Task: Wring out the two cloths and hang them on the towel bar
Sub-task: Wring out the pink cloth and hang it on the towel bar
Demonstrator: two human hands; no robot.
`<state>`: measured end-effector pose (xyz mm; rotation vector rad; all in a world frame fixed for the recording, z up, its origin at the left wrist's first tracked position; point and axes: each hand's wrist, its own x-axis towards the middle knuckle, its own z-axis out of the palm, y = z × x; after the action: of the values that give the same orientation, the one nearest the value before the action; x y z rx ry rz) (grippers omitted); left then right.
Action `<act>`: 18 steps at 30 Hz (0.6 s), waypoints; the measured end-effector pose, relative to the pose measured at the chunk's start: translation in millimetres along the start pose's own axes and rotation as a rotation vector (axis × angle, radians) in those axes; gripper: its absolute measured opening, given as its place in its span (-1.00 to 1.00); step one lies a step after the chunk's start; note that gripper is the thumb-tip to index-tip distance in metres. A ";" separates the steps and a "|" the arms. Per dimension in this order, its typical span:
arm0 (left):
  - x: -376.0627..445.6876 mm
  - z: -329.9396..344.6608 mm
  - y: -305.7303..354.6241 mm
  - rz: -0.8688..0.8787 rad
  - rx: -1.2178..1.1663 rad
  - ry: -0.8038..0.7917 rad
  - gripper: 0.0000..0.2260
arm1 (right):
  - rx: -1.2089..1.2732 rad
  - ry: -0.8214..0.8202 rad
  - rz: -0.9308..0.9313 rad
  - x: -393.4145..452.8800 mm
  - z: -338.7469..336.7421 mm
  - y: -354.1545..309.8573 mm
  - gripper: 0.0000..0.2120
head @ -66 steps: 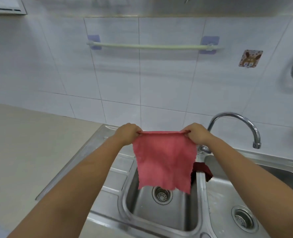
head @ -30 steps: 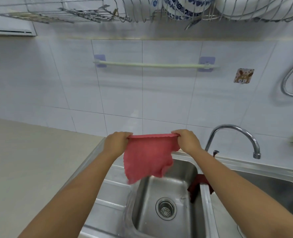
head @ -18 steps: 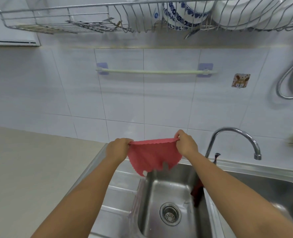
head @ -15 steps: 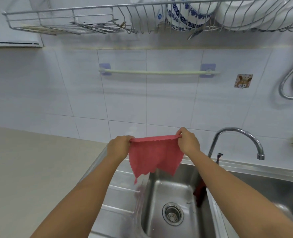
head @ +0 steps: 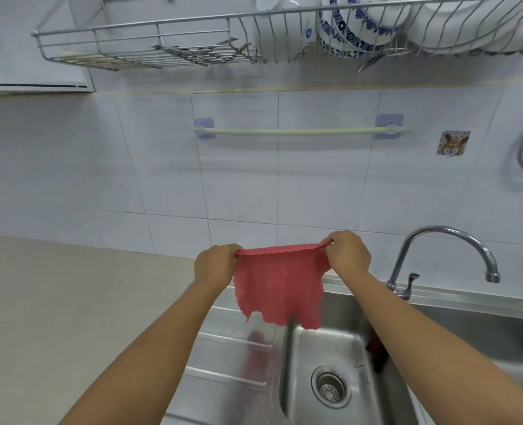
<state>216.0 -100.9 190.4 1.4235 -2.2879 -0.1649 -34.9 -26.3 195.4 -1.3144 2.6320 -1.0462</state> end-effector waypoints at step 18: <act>36.5 -34.1 27.8 -0.377 -0.182 -0.041 -0.83 | 0.829 -0.540 0.567 34.0 -43.9 -11.6 -0.90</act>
<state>193.8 -115.7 241.0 1.7493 -1.9543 -0.5066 -61.7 -31.0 245.2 -0.5130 1.6806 -1.2274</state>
